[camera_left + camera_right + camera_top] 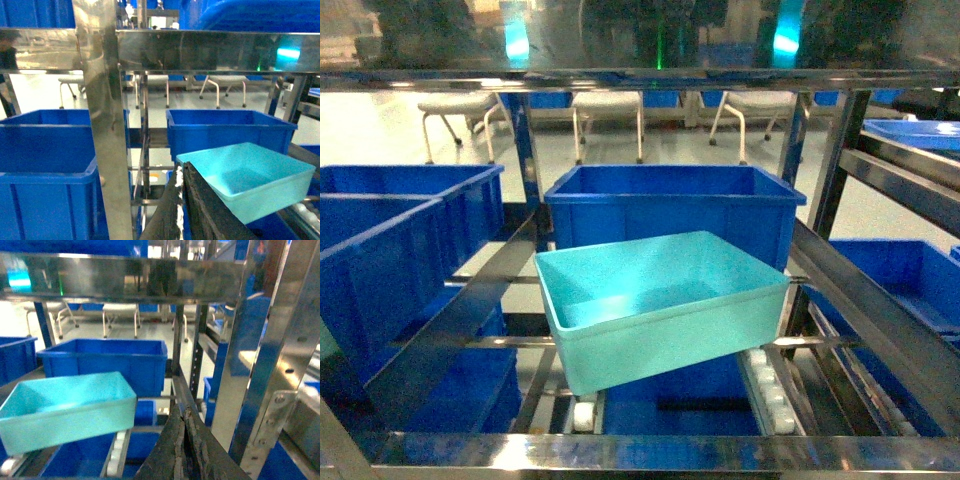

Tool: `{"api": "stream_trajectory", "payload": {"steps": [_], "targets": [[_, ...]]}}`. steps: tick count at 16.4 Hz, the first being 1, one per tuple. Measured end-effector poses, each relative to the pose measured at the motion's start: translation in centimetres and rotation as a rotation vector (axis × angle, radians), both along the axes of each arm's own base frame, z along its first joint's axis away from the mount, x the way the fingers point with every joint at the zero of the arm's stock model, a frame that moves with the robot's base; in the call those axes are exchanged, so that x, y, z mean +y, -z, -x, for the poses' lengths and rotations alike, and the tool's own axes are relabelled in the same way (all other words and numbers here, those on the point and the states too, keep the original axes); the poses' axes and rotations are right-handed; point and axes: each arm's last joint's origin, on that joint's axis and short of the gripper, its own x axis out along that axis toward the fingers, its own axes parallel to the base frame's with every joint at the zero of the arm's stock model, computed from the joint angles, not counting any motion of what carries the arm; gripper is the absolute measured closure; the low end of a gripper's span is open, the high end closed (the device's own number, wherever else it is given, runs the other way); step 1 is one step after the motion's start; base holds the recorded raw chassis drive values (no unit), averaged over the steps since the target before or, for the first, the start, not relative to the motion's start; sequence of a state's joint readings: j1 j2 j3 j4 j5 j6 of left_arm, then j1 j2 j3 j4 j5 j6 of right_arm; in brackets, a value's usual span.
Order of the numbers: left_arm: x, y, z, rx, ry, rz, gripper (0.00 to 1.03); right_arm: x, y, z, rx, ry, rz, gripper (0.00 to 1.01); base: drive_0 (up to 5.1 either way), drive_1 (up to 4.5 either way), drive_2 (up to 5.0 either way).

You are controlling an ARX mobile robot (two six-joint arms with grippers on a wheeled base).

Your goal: Organize blue bins on left shelf correctly

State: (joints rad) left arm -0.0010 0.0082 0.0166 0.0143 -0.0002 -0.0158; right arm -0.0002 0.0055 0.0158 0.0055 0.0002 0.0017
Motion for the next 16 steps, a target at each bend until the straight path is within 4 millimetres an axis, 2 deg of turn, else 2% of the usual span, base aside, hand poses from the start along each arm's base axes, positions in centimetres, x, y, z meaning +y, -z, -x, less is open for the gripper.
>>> {"api": "stream_trajectory", "payload": {"steps": [5, 8, 9, 11, 14, 16], "targets": [[0.0, 0.28, -0.02, 0.021, 0.0, 0.0, 1.0, 0.0, 0.12, 0.0, 0.01, 0.0, 0.002, 0.99, 0.0, 0.0, 0.0], [0.0, 0.28, -0.02, 0.021, 0.0, -0.001, 0.66, 0.0, 0.13, 0.0, 0.01, -0.001, 0.002, 0.65, 0.0, 0.0, 0.0], [0.0, 0.28, -0.02, 0.021, 0.0, -0.001, 0.51, 0.0, 0.13, 0.0, 0.01, -0.001, 0.002, 0.51, 0.0, 0.0, 0.0], [0.0, 0.28, -0.02, 0.021, 0.0, -0.001, 0.37, 0.0, 0.13, 0.0, 0.01, -0.001, 0.002, 0.36, 0.0, 0.0, 0.0], [0.0, 0.27, -0.02, 0.02, 0.0, -0.001, 0.09, 0.0, 0.13, 0.0, 0.01, -0.001, 0.002, 0.05, 0.0, 0.0, 0.0], [0.0, 0.27, -0.02, 0.02, 0.0, -0.002, 0.05, 0.0, 0.13, 0.0, 0.01, -0.001, 0.002, 0.03, 0.0, 0.0, 0.0]]}}
